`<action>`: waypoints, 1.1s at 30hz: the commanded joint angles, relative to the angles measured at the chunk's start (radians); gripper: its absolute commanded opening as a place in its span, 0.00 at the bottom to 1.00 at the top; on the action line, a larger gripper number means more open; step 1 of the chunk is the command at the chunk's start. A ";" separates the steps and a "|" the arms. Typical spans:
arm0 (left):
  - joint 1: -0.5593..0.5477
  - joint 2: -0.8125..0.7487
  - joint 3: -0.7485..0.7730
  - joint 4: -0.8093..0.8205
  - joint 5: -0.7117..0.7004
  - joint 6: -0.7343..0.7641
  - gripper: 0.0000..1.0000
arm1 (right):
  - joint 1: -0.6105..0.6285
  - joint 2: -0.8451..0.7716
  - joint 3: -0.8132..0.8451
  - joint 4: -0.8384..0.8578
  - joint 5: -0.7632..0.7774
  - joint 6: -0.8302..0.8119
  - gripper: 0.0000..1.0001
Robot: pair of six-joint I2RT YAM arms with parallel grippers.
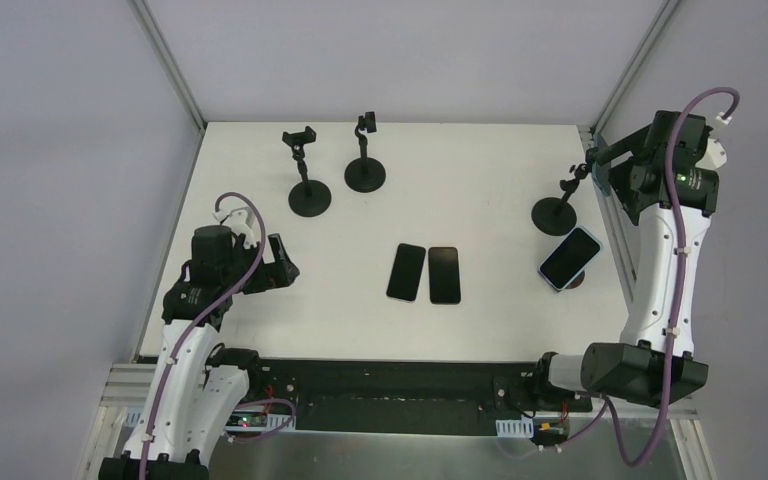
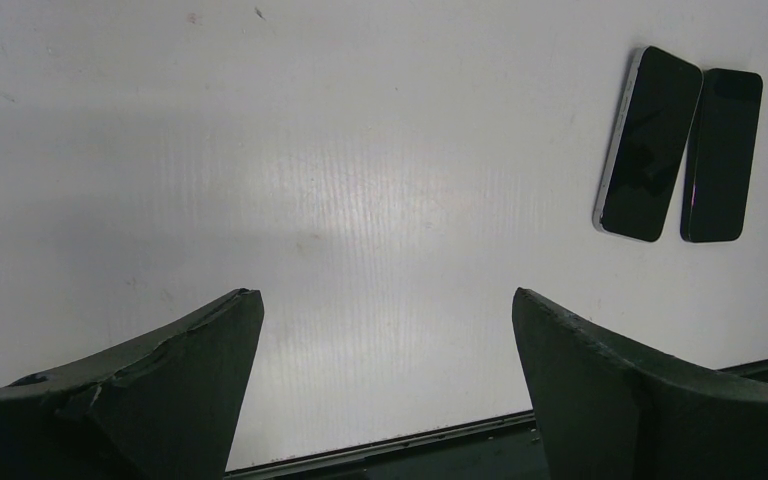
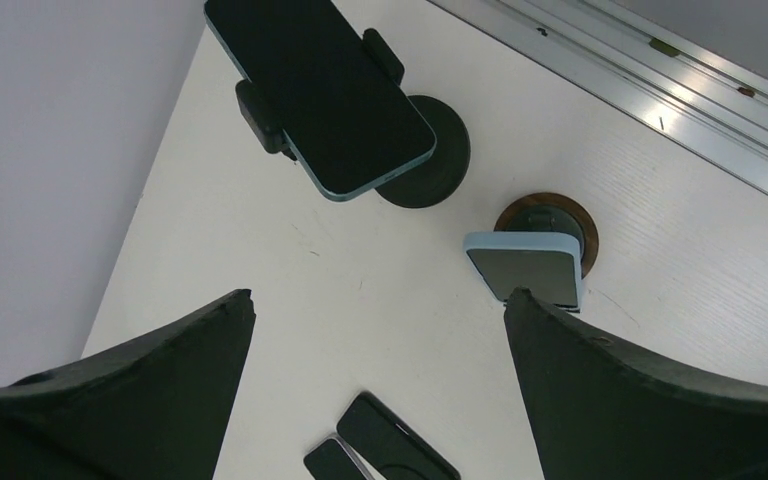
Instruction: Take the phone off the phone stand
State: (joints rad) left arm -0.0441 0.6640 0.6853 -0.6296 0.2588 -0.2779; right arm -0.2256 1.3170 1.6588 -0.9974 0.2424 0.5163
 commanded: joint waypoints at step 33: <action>-0.068 0.022 0.023 -0.004 0.054 0.022 0.99 | -0.174 -0.245 -0.436 0.150 -0.179 -0.021 0.95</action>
State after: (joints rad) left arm -0.1001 0.6914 0.6853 -0.6342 0.2920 -0.2726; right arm -0.4133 1.2346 1.2926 -0.8715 -0.0380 0.4393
